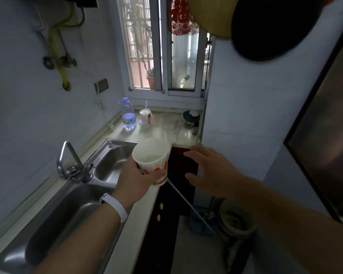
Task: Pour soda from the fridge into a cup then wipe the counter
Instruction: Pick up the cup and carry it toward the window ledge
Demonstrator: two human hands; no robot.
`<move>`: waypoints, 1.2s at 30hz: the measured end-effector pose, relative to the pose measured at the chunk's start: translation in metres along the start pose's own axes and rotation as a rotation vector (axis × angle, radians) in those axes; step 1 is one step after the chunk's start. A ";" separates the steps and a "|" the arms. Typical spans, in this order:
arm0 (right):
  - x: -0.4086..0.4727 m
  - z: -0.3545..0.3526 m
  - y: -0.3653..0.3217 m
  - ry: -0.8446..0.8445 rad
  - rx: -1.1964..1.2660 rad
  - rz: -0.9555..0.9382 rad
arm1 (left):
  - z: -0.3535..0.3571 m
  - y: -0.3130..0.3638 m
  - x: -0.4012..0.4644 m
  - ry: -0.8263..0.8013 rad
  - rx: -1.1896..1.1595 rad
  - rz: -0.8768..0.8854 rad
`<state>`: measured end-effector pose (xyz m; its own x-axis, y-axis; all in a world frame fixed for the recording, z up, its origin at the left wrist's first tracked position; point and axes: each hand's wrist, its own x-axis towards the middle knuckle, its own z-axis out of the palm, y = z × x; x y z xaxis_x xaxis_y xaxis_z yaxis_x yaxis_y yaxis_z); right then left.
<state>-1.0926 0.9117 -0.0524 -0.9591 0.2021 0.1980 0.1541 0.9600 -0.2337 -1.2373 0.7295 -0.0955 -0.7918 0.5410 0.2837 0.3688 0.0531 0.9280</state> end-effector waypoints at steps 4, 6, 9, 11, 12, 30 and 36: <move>0.039 0.008 0.012 0.002 -0.013 0.002 | -0.002 -0.019 0.040 0.001 -0.028 -0.024; 0.056 0.013 0.018 -0.011 -0.004 0.006 | -0.003 -0.026 0.053 0.006 -0.028 -0.047; 0.083 0.021 0.030 -0.019 0.014 -0.010 | -0.002 -0.036 0.075 0.020 0.001 -0.054; 0.099 0.026 0.040 -0.025 0.024 -0.023 | 0.001 -0.044 0.091 0.032 0.002 -0.055; 0.106 0.028 0.047 -0.033 0.028 -0.030 | 0.003 -0.048 0.099 0.043 0.005 -0.062; 0.283 0.027 0.204 -0.073 0.172 -0.212 | 0.061 -0.067 0.267 0.209 0.062 -0.170; 0.324 0.044 0.216 -0.106 0.210 -0.270 | 0.060 -0.078 0.301 0.253 0.078 -0.168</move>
<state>-1.3809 1.1762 -0.0801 -0.9797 -0.0849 0.1815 -0.1493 0.9133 -0.3789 -1.4750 0.9387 -0.0967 -0.9372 0.2936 0.1883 0.2512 0.1939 0.9483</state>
